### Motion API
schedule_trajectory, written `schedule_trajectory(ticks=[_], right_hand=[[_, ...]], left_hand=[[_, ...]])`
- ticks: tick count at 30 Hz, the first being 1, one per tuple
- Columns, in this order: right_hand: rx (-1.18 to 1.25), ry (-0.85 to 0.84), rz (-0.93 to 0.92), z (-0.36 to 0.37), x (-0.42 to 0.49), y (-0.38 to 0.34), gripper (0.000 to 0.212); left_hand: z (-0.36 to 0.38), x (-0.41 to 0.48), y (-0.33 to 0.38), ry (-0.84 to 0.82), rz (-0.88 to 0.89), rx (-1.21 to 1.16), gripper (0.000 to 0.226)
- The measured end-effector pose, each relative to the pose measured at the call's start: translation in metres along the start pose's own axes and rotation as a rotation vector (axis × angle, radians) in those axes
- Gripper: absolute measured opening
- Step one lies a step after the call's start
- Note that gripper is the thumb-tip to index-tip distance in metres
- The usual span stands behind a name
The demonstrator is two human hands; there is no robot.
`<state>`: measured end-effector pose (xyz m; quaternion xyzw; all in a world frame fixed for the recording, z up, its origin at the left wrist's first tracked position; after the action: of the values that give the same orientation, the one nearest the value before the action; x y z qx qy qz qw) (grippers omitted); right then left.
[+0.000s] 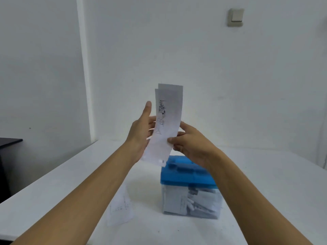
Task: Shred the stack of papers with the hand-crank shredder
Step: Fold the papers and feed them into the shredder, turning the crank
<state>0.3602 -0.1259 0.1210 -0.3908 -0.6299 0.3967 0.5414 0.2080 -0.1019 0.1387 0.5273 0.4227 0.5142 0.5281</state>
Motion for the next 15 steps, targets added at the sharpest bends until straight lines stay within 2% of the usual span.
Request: schedule_trajectory(ticks=[2, 5, 9, 12, 15], right_hand=[[0.061, 0.002, 0.018, -0.017, -0.003, -0.007, 0.064], [0.107, 0.001, 0.048, -0.035, -0.007, -0.014, 0.057], [0.047, -0.01, 0.114, -0.047, -0.013, -0.013, 0.042], [0.0, -0.052, 0.214, -0.046, -0.02, -0.009, 0.026], [-0.064, -0.03, 0.209, -0.047, -0.024, -0.005, 0.029]], left_hand=[[0.009, 0.0, -0.004, -0.063, -0.011, 0.197, 0.061], [0.014, 0.0, -0.014, -0.112, -0.051, 0.304, 0.038], [0.024, 0.003, -0.021, -0.17, -0.105, 0.165, 0.036], [0.033, 0.006, -0.021, -0.152, -0.087, 0.085, 0.032], [0.039, 0.01, -0.022, -0.118, -0.08, 0.023, 0.033]])
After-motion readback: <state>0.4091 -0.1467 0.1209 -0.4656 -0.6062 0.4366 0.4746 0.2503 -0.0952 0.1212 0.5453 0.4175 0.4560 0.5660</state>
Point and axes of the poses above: each hand's wrist, its own x-axis towards the middle knuckle, its own z-axis out of the palm, y = z × x, the point moved 2 cm from there along x, towards the middle knuckle, and after that the axes turned 7 degrees about -z, right-handed, at the moved point
